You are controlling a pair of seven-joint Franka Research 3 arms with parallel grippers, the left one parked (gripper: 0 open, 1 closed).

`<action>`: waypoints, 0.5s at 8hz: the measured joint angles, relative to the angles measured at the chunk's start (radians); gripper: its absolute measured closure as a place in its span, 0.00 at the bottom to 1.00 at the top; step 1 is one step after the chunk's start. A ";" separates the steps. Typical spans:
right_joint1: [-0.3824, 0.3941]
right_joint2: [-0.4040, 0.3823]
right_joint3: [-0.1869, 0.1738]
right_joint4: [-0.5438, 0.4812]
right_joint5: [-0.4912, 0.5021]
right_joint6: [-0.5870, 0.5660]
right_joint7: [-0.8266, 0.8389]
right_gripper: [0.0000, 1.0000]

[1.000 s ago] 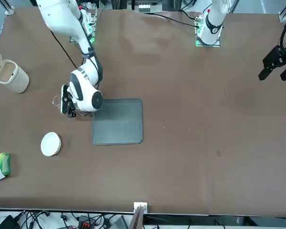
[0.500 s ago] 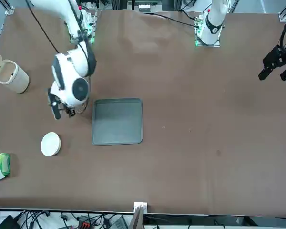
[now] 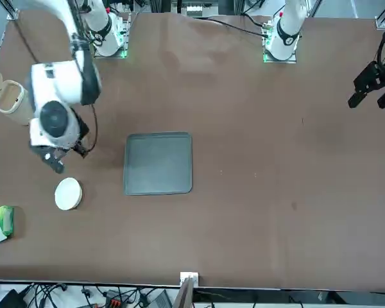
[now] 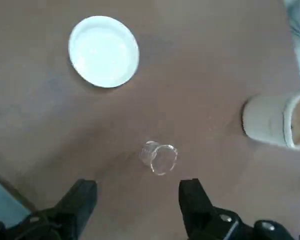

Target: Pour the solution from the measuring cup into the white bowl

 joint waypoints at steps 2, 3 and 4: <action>-0.075 -0.001 -0.002 0.109 0.061 -0.033 -0.335 0.00; -0.104 -0.004 -0.003 0.162 0.078 -0.068 -0.478 0.00; -0.130 -0.014 0.002 0.205 0.094 -0.103 -0.597 0.00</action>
